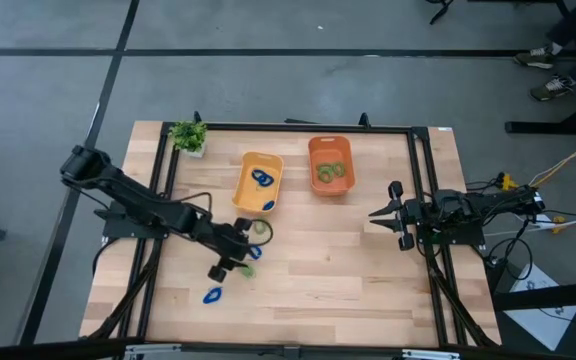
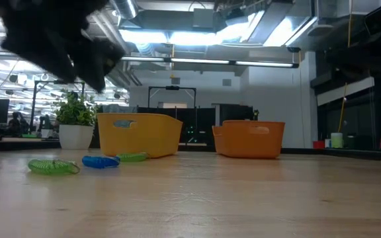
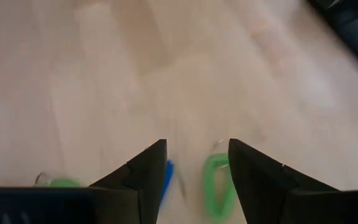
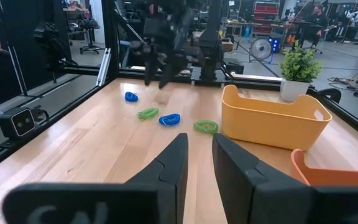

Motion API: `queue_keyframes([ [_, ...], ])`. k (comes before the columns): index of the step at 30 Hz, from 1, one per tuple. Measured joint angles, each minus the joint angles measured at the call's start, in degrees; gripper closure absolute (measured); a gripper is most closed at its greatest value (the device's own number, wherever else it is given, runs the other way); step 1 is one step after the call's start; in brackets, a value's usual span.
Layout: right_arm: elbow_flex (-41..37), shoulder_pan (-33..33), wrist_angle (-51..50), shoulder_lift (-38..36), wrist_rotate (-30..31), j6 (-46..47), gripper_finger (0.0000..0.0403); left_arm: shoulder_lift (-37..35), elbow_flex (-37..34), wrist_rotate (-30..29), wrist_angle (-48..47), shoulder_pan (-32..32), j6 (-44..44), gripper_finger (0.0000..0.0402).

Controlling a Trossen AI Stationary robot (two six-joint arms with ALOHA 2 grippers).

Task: Sort items
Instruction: Put the blue keychain into the yellow bin

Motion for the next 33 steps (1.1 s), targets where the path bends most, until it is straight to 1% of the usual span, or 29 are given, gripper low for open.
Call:
queue_keyframes([
  [4,0.0,0.0,0.0,0.0,0.0,-0.1,0.0327,3.8,0.0,-4.6,0.1,0.3,0.0,0.0243],
  [6,0.0,0.0,0.0,0.0,0.0,0.0,0.0327,5.3,0.0,-5.8,0.2,0.7,-0.4,0.0246],
  [13,0.0,0.0,0.0,0.0,0.0,0.1,0.0327,10.3,0.0,-4.9,0.0,1.5,-1.0,0.0249],
  [18,0.0,0.0,0.0,0.0,0.0,-0.1,0.0327,12.4,0.0,-4.0,-0.4,1.5,-0.1,0.0249],
  [22,0.0,0.0,0.0,0.0,0.0,0.0,0.0327,14.3,0.0,-4.8,-1.2,1.7,0.4,0.0249],
  [25,0.0,0.0,0.0,0.0,0.0,0.0,0.0327,15.9,0.3,-3.9,-1.2,2.3,0.4,0.0249],
  [30,0.0,0.0,0.0,0.0,0.0,-0.1,0.0327,16.7,0.3,-3.4,-1.0,2.7,0.4,0.0250],
  [33,0.0,0.0,0.0,0.0,0.0,0.0,0.0327,16.2,0.1,-3.6,-0.7,2.7,0.3,0.0262],
])
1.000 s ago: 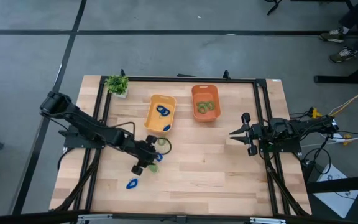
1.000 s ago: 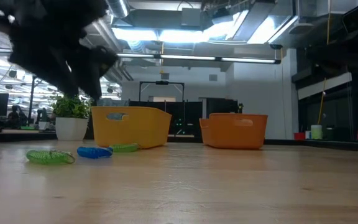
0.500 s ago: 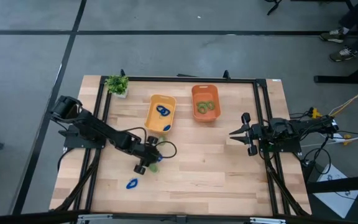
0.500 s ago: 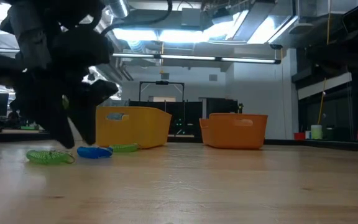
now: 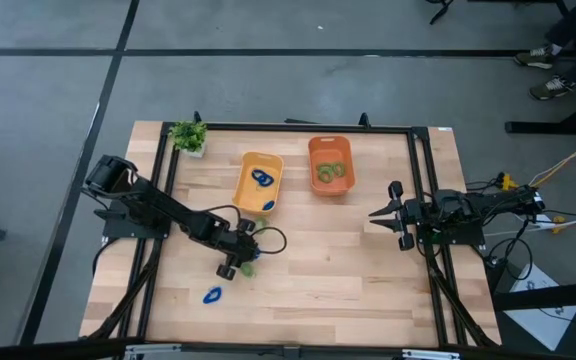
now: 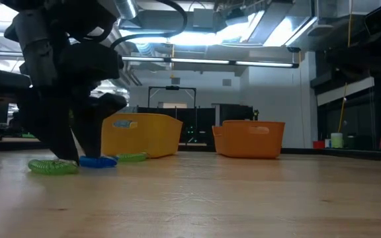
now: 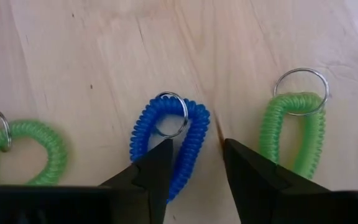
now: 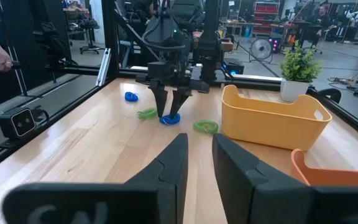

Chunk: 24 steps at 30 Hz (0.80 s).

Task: Sort items
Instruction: Put the blue keychain into the yellow bin

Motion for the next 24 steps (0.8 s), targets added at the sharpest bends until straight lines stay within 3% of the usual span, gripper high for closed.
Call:
queue_keyframes([
  [11,0.0,0.0,0.0,0.0,0.0,0.0,0.0327,-0.5,-0.1,0.1,0.4,0.0,-1.8,0.0385],
  [18,0.0,0.0,0.0,0.0,0.0,0.0,0.0327,-2.0,-0.4,1.8,7.3,0.2,-5.4,0.0389],
  [24,0.0,0.0,0.0,0.0,0.0,0.0,0.0327,-6.6,-0.3,-0.6,15.7,0.1,-3.8,0.0394],
])
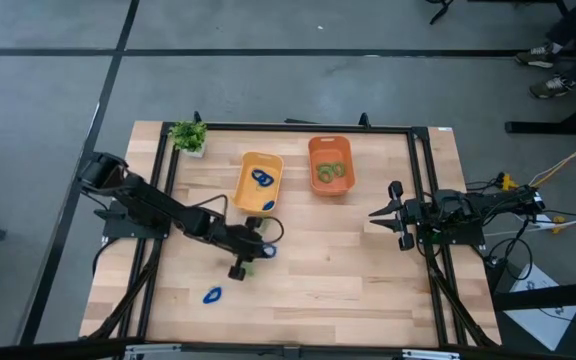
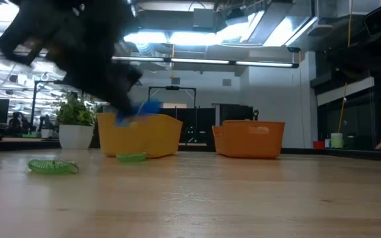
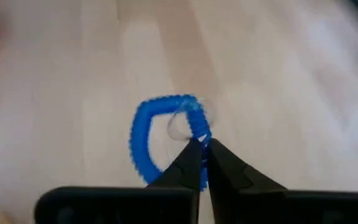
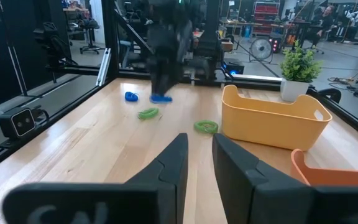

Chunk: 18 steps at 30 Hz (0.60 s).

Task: Sort items
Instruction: Put the blue keychain into the yellow bin

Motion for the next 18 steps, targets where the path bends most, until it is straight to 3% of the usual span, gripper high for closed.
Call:
queue_keyframes([
  [9,0.0,0.0,0.0,0.0,0.0,-0.1,0.0327,-8.3,0.0,-6.1,13.1,0.0,8.0,0.0395],
  [18,0.0,0.0,0.0,0.0,0.0,0.0,0.0327,-16.5,0.1,-27.1,13.5,0.0,13.0,0.0396],
])
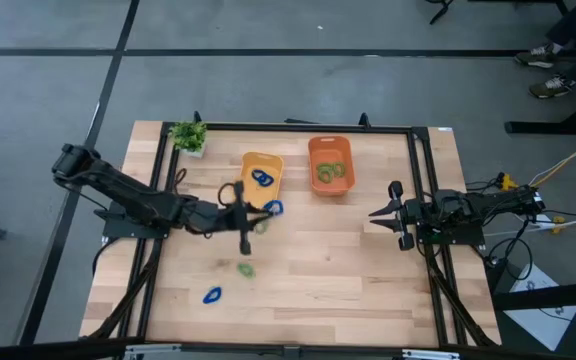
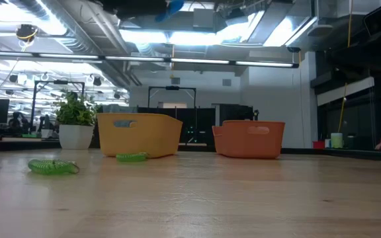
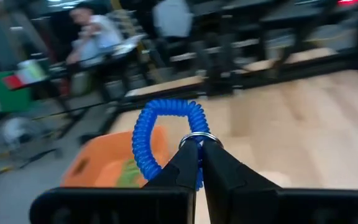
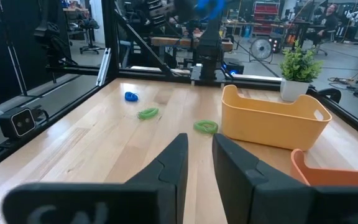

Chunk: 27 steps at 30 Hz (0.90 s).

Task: Sort items
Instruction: Put the blue keychain into the yellow bin

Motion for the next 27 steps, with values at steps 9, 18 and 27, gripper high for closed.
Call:
queue_keyframes([
  [9,0.0,0.0,0.0,0.0,0.0,-0.1,0.0327,-3.2,0.0,-11.0,2.2,3.7,0.1,0.0395],
  [18,0.0,0.0,0.0,0.0,0.0,0.0,0.0327,-2.3,0.1,-10.6,2.7,12.3,-2.2,0.0394],
  [27,0.0,0.0,0.0,0.0,0.0,-0.1,0.0327,-1.9,0.1,-5.2,-1.9,18.9,-7.1,0.0394],
])
